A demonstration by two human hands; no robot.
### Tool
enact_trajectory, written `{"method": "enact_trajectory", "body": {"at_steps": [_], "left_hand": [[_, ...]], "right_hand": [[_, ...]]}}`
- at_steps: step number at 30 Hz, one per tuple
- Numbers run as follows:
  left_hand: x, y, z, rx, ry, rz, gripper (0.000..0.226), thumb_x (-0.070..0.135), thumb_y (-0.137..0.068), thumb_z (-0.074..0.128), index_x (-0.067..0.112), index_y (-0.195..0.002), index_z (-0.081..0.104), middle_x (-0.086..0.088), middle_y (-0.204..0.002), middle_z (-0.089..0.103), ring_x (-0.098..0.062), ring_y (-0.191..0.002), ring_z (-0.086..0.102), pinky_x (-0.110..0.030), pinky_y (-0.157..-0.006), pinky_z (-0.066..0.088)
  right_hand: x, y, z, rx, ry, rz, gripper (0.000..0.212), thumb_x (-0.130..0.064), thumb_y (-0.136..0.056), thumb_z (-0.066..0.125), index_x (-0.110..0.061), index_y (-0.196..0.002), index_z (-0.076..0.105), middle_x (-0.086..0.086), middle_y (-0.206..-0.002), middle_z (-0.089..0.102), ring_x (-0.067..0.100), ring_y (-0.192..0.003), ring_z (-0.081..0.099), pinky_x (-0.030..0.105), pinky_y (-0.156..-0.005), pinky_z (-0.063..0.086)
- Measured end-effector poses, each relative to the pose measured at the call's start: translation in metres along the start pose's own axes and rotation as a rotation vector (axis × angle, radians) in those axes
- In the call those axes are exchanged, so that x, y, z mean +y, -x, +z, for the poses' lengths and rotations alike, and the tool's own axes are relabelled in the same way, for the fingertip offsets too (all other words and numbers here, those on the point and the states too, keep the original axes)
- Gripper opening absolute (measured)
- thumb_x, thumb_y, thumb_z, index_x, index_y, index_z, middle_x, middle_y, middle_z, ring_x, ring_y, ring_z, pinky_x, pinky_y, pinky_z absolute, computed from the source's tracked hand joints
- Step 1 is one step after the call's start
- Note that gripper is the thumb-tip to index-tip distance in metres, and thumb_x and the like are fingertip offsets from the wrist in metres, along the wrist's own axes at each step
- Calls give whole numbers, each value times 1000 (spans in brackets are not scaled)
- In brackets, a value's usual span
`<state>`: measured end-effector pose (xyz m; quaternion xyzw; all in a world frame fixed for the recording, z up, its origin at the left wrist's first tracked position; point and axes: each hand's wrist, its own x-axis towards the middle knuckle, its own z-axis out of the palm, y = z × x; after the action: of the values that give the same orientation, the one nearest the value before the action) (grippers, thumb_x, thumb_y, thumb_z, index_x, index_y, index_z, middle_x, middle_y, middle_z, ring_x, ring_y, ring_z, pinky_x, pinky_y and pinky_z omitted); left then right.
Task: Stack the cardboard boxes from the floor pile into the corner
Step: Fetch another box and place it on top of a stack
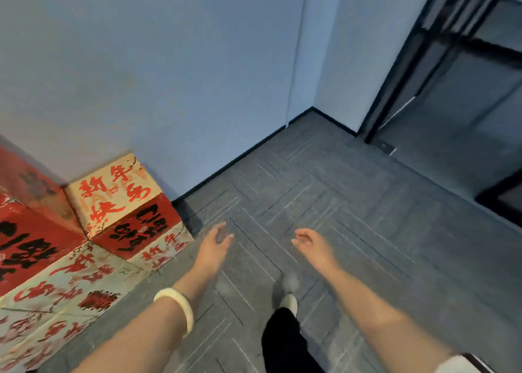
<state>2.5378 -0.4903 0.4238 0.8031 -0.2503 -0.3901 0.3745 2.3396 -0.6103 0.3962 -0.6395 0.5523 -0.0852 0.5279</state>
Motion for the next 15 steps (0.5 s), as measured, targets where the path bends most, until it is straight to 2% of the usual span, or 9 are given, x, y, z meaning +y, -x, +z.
{"method": "enact_trajectory", "body": {"at_steps": [4,7,9,11,13,15], "left_hand": [[56,54,78,-202,-41,44,47,26,-95,51,21,-139,37,5,-122,45,-26,-121,50,-34,-100,39],[98,98,151,-358,-55,108,47,16,-95,51,15,-140,36,-2,-120,49,-27,-122,50,-33,-98,39],[120,123,204,-455,-49,152,45,8,-96,47,8,-139,36,-7,-112,58,-25,-106,58,-28,-86,43],[139,149,261,-535,-99,198,45,4,-94,49,4,-138,37,-2,-88,59,-16,-81,57,-26,-81,44],[162,173,329,-600,-181,261,50,8,-93,53,6,-140,37,3,-81,59,-15,-80,57,-30,-87,43],[193,210,400,-674,-219,310,51,14,-93,54,9,-140,36,5,-82,59,-21,-88,60,-32,-88,42]], "right_hand": [[51,67,-76,175,-63,78,32,-26,-90,60,-17,-121,58,-4,-119,60,14,-112,58,21,-83,38],[105,113,-142,331,-169,131,32,-31,-89,61,-22,-119,58,-9,-121,59,12,-108,59,25,-87,44],[145,145,-187,408,-282,199,31,-30,-88,62,-22,-117,58,-9,-119,59,14,-101,60,35,-90,50],[187,180,-233,464,-364,249,31,-26,-89,62,-19,-119,57,-3,-117,61,14,-99,58,33,-88,50],[229,217,-283,538,-422,268,27,-22,-91,59,-16,-117,57,3,-113,62,13,-97,55,26,-80,46],[272,260,-340,636,-437,297,25,-22,-93,56,-15,-116,59,-1,-103,59,11,-95,52,21,-77,42]]}}
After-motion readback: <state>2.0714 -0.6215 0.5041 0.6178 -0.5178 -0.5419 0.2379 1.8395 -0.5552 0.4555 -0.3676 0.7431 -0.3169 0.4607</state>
